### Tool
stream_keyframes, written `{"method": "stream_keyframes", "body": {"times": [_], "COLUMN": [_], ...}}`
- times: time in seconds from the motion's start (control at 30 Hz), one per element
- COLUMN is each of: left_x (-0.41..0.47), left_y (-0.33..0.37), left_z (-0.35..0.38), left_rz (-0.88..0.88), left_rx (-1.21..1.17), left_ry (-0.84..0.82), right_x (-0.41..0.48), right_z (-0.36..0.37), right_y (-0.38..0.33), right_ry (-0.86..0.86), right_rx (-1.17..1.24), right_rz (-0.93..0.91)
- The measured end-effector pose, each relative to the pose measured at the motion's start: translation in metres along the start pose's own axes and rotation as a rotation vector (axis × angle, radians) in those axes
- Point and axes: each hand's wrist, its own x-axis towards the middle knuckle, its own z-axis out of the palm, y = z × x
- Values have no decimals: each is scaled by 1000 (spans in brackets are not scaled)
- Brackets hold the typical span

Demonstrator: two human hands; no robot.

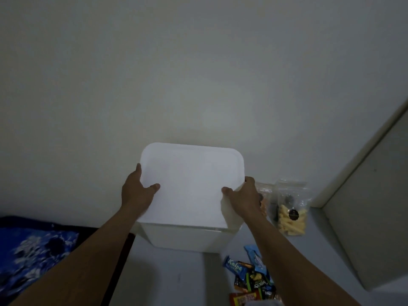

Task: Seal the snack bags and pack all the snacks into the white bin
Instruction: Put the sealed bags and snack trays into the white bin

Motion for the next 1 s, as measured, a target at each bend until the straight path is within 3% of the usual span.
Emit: {"method": "stream_keyframes", "body": {"times": [0.27,0.6,0.83,1.0], "left_x": [-28,-100,-159,-175], "left_y": [5,-57,-118,-176], "left_z": [-36,-84,-96,-79], "left_rz": [-16,-9,-92,-135], "left_rx": [-41,-177,-233,-142], "left_ry": [-32,-157,-271,-344], "right_x": [-37,-142,-211,-233], "right_z": [-21,-20,12,42], "right_y": [-4,30,88,136], "right_ry": [-39,-14,-13,-76], "right_rx": [-24,-144,-190,-232], "right_rz": [-49,-99,-9,99]}}
